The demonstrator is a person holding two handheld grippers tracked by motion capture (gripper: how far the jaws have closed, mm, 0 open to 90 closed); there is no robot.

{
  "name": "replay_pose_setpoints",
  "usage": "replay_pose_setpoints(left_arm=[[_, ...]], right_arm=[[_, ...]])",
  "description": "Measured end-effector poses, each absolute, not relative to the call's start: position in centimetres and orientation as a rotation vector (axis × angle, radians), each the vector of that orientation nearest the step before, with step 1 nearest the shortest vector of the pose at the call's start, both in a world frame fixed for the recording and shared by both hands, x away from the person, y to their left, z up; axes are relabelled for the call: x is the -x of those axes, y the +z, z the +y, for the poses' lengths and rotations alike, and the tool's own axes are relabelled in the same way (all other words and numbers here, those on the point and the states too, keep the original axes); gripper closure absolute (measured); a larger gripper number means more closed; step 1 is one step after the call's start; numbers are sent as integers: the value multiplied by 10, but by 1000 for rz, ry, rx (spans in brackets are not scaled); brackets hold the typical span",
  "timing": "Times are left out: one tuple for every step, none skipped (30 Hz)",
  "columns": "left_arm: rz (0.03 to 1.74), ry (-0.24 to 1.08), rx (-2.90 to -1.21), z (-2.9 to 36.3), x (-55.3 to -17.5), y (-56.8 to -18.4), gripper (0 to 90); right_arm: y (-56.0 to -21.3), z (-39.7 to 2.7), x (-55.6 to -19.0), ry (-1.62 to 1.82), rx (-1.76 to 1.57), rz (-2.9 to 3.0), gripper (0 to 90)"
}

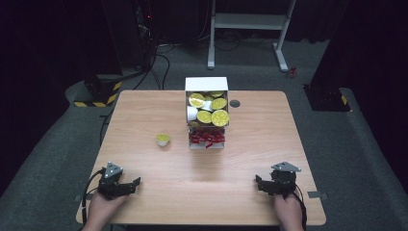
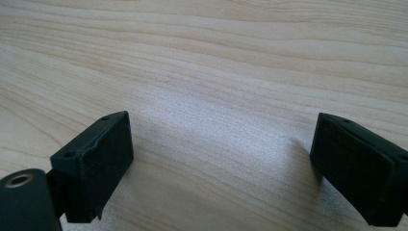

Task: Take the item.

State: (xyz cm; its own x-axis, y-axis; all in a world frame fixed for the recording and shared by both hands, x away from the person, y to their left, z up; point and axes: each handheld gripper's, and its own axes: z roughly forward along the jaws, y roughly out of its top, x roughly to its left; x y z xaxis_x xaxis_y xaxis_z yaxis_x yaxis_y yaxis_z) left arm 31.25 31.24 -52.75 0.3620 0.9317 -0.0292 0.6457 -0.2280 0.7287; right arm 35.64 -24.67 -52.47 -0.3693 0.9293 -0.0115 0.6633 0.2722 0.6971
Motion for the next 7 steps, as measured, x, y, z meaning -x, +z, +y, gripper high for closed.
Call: replay_pose_setpoints(left_arm=[[1361, 569, -1972, 311, -312, -528, 152], [1359, 592, -1987, 309, -311, -529, 152], [1348, 616, -1995, 306, -311, -529, 146], [1338, 632, -2002, 304, -310, -529, 139], [1338, 636, -1999, 304, -310, -529, 139], [1346, 631, -1993, 305, -310, -530, 132], [1356, 615, -1982, 306, -311, -530, 132]], right_arm=[[-525, -247, -357, 854, -1440, 2126, 76], [-525, -246, -357, 856, -1440, 2126, 76], [-525, -246, -357, 857, -1445, 2125, 77], [-525, -246, -358, 851, -1439, 2128, 77], [-525, -246, -358, 851, -1439, 2128, 77], [-524, -246, -358, 852, -1445, 2127, 76], [-525, -246, -359, 851, -1436, 2129, 77]])
